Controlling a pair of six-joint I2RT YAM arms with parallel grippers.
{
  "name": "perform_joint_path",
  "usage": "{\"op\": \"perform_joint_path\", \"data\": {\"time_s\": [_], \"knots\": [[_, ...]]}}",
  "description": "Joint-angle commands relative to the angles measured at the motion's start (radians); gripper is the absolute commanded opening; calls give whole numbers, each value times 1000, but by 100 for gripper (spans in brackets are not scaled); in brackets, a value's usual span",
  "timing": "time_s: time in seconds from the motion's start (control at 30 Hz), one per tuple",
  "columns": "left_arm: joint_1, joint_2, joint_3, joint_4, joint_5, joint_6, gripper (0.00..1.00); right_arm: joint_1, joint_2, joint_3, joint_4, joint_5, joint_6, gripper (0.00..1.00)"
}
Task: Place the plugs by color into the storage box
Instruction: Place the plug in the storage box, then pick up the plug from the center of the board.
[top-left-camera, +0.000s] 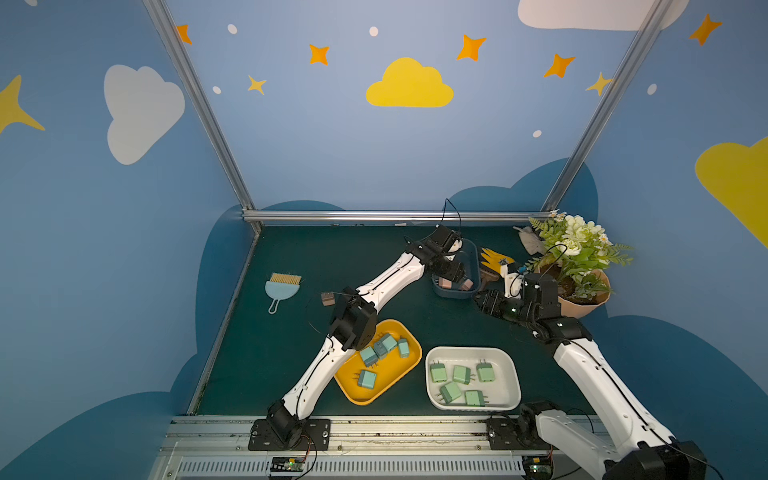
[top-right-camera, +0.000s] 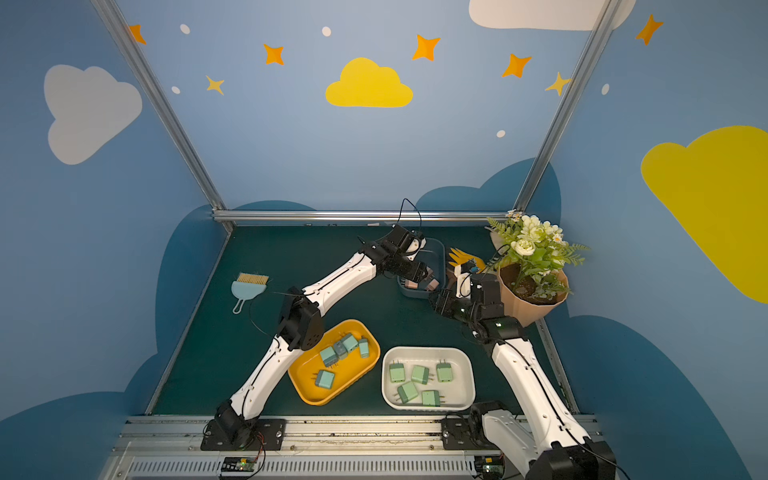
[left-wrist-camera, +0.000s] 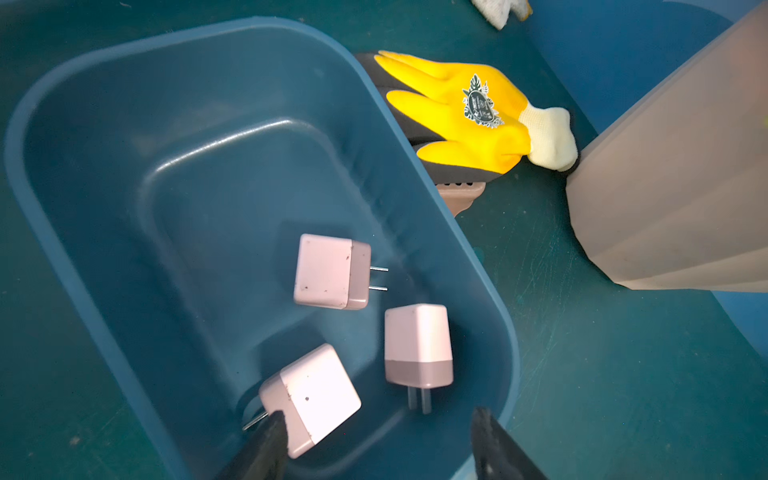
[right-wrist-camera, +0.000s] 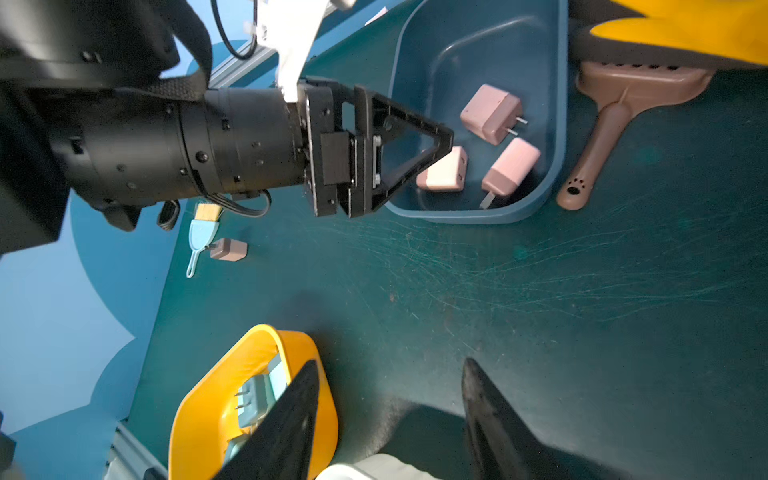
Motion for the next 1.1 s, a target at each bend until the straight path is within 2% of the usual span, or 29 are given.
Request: {"op": "perform_joint_path", "data": {"time_s": [0.0,0.17,0.33,0.47,0.6,0.77,0.9,1.07], "knots": [[-1,-83,-30,4,-14,10,70,15,22,-4,48,-84,11,56],[-1,-144,-105,-4,-22,23,70,43,32,9,53,-116,10,55],[1,-248,-238,-20,-147,32,70,103,42,23,72,-67,14,55],[17,-369,-404,1,-250,37,70,175,87,49,95,-20,20,55],[62,-528,-632,56,-269,-3,70,240,163,107,107,11,21,55],[191,-758,-960,135,-177,-81,70,340,277,197,139,75,20,54],[335,-882,-1118,125,-136,-134,70,445,400,301,152,132,-20,54],[474,-964,-1255,161,-130,-139,71,558,578,468,141,123,-33,55]]}}
